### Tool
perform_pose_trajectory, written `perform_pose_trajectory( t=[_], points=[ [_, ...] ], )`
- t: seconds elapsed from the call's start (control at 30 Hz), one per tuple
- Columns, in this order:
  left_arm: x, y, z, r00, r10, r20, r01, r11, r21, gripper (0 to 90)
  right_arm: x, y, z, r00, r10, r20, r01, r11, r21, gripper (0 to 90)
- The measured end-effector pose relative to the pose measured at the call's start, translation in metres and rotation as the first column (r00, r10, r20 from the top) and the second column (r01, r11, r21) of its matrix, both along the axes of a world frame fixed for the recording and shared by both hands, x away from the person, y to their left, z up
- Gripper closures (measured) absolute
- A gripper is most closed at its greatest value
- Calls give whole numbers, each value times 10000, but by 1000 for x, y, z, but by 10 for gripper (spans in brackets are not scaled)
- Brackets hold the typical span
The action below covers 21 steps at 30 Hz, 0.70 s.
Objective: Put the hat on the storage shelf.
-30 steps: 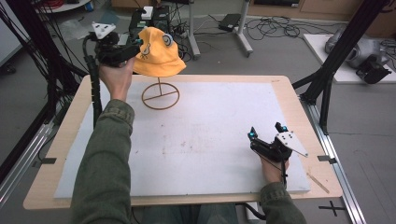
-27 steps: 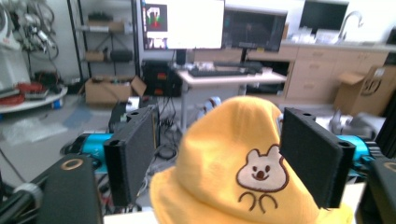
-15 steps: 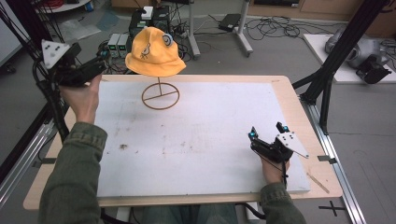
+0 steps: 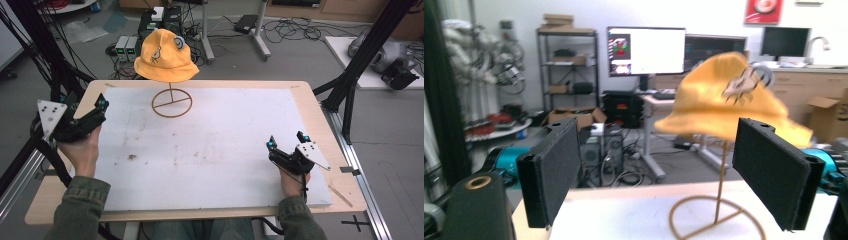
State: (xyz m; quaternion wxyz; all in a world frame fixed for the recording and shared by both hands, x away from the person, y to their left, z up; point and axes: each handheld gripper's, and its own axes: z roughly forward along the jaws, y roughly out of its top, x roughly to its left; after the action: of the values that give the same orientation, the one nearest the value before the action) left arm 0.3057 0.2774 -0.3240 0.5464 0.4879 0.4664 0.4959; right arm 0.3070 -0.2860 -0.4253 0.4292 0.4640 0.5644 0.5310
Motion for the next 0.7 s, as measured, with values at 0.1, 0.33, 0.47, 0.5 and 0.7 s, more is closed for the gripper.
perform_pose_trajectory(
  t=[0.1, 0.33, 0.47, 0.5, 0.7],
  points=[
    [-6, -3, -24, 9982, 591, -131, -590, 9983, 35, 177, 0, 0, 0, 10000, 4, 23, -4, 10000, -79, 44],
    [-12, -5, -63, 9921, 1136, -532, -1128, 9935, 172, 179, 0, 0, -1, 10000, -26, -32, 26, 9999, 99, 43],
    [-16, -6, -80, 9886, 1228, -873, -1211, 9923, 248, 179, 0, 0, -3, 10000, -9, -44, 9, 10000, -17, 43],
    [-17, -6, -83, 9878, 1240, -946, -1218, 9921, 285, 179, 0, 1, -3, 9999, -10, -106, 10, 10000, 5, 44],
    [-21, -6, -93, 9842, 1239, -1267, -1233, 9923, 131, 180, 0, 1, -3, 10000, -4, -62, 3, 10000, -95, 43]
  ],
)
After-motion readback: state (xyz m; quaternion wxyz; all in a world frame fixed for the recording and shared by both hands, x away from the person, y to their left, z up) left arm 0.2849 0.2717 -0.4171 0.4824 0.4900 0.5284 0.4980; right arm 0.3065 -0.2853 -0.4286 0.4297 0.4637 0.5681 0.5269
